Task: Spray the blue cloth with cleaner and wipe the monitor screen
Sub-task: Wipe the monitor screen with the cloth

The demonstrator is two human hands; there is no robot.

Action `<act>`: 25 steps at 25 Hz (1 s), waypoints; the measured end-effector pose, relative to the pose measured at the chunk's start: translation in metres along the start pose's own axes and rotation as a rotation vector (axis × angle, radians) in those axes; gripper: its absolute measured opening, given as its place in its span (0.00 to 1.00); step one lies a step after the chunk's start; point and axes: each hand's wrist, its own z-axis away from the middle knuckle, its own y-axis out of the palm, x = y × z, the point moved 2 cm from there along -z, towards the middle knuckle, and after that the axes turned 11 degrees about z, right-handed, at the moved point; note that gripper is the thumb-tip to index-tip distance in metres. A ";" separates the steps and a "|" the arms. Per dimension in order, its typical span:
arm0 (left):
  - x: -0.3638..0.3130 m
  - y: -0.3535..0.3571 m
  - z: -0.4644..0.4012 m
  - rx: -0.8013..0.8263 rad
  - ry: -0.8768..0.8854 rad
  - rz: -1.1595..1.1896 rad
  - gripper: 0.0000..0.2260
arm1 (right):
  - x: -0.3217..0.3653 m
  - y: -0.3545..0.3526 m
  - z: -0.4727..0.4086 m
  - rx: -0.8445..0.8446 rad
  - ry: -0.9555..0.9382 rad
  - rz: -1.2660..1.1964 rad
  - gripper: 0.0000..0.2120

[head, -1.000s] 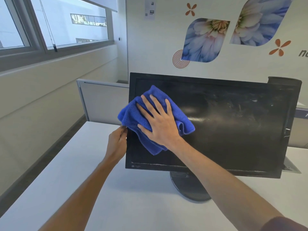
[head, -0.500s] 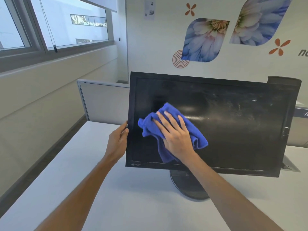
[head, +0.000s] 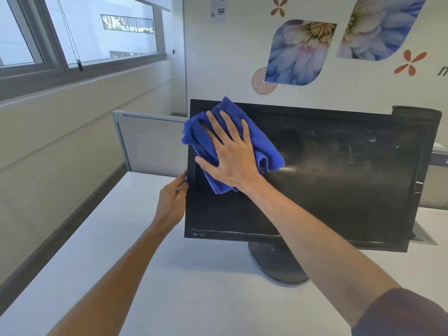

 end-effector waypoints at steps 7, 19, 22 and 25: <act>-0.003 0.001 0.002 0.001 -0.005 0.021 0.15 | 0.037 0.015 0.061 0.059 0.003 -0.002 0.29; -0.012 -0.001 0.010 0.029 -0.020 0.021 0.19 | 0.069 0.036 0.160 0.185 -0.210 0.010 0.29; -0.006 -0.002 0.012 0.032 -0.001 -0.041 0.19 | 0.070 0.040 0.168 0.209 -0.257 0.024 0.29; -0.003 -0.001 0.015 0.023 0.010 -0.055 0.19 | 0.059 0.036 0.152 0.196 -0.274 0.032 0.28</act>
